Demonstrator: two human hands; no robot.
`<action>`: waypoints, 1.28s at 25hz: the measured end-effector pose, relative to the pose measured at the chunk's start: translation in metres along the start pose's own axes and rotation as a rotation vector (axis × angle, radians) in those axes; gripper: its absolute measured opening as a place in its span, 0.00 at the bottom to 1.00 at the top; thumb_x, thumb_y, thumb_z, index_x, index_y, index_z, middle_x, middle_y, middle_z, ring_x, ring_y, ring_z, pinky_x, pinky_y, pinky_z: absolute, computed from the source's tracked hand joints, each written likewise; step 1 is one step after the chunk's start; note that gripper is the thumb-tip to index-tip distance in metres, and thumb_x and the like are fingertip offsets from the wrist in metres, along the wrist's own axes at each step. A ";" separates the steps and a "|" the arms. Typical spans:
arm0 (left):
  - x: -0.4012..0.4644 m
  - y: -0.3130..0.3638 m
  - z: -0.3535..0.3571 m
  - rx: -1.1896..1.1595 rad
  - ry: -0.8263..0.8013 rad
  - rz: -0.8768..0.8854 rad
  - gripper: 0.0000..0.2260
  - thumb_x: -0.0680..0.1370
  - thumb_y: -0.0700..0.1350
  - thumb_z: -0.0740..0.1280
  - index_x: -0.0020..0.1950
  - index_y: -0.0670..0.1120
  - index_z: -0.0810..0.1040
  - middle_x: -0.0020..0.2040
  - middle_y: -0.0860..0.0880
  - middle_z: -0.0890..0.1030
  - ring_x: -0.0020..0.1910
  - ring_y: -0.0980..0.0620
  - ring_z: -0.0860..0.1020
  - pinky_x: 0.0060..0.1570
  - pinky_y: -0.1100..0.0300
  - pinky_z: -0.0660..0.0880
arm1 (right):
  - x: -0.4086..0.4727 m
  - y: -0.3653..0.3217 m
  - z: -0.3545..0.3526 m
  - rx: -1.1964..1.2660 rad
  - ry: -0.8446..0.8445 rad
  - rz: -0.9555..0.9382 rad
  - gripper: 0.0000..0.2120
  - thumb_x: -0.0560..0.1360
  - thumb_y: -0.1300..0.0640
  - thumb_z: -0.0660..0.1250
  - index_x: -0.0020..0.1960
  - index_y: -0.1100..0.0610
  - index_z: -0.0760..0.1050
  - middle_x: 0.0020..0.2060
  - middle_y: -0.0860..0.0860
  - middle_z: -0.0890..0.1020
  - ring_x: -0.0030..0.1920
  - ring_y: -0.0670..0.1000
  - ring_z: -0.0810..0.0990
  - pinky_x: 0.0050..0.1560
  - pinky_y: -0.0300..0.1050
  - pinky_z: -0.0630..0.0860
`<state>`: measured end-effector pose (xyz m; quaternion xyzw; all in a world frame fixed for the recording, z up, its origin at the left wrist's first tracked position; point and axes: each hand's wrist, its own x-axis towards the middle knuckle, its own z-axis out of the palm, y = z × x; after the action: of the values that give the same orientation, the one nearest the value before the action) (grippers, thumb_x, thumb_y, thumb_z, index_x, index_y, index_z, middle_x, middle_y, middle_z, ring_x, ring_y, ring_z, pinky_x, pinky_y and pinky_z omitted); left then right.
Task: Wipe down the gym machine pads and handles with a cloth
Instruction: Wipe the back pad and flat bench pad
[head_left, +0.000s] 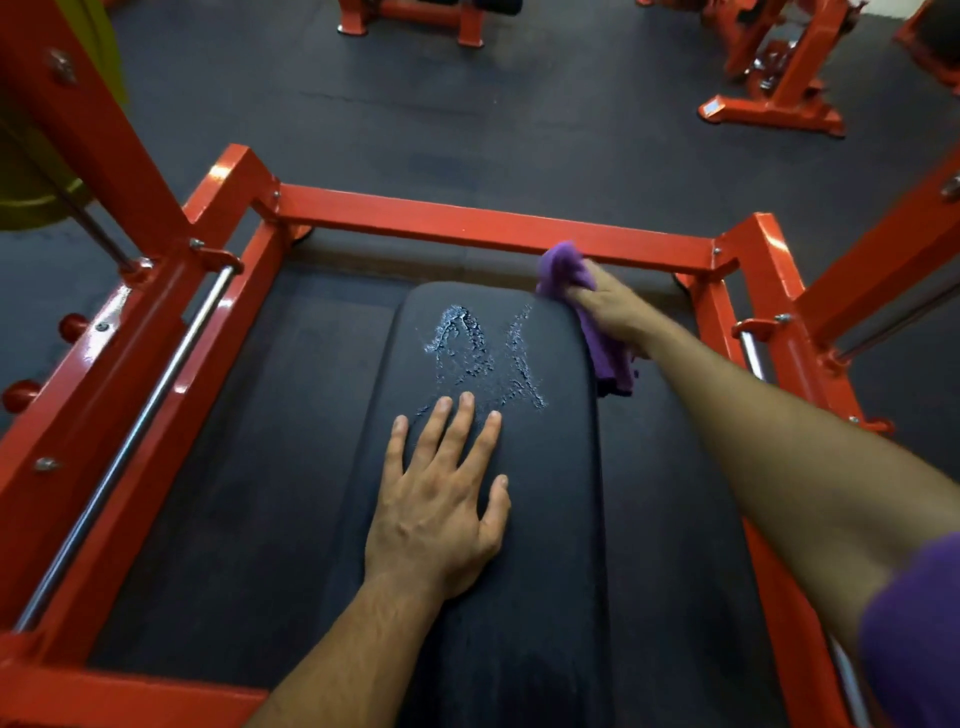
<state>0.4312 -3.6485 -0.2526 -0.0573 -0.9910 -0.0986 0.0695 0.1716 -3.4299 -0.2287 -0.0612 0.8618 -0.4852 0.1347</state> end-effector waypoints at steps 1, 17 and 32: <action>0.001 -0.001 0.001 -0.003 0.006 0.001 0.29 0.81 0.59 0.55 0.82 0.54 0.63 0.83 0.49 0.60 0.83 0.49 0.56 0.79 0.39 0.53 | 0.016 -0.007 0.010 -0.047 -0.088 -0.014 0.09 0.81 0.60 0.64 0.59 0.52 0.76 0.51 0.45 0.81 0.50 0.42 0.78 0.56 0.38 0.74; 0.000 0.000 -0.001 -0.038 0.019 -0.002 0.29 0.80 0.58 0.58 0.81 0.52 0.66 0.82 0.49 0.62 0.82 0.49 0.58 0.78 0.37 0.57 | 0.024 -0.021 0.008 -0.525 -0.149 -0.187 0.21 0.82 0.51 0.65 0.75 0.47 0.71 0.71 0.47 0.75 0.69 0.46 0.72 0.66 0.37 0.64; -0.001 -0.001 -0.001 -0.043 0.016 0.006 0.28 0.81 0.58 0.56 0.81 0.52 0.66 0.82 0.49 0.62 0.82 0.49 0.58 0.78 0.38 0.56 | 0.052 -0.104 0.112 -0.773 -0.254 -0.487 0.12 0.80 0.47 0.61 0.60 0.50 0.72 0.58 0.54 0.82 0.54 0.59 0.80 0.48 0.49 0.70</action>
<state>0.4320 -3.6502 -0.2517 -0.0607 -0.9879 -0.1202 0.0765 0.1516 -3.5885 -0.2046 -0.3659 0.9165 -0.1353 0.0886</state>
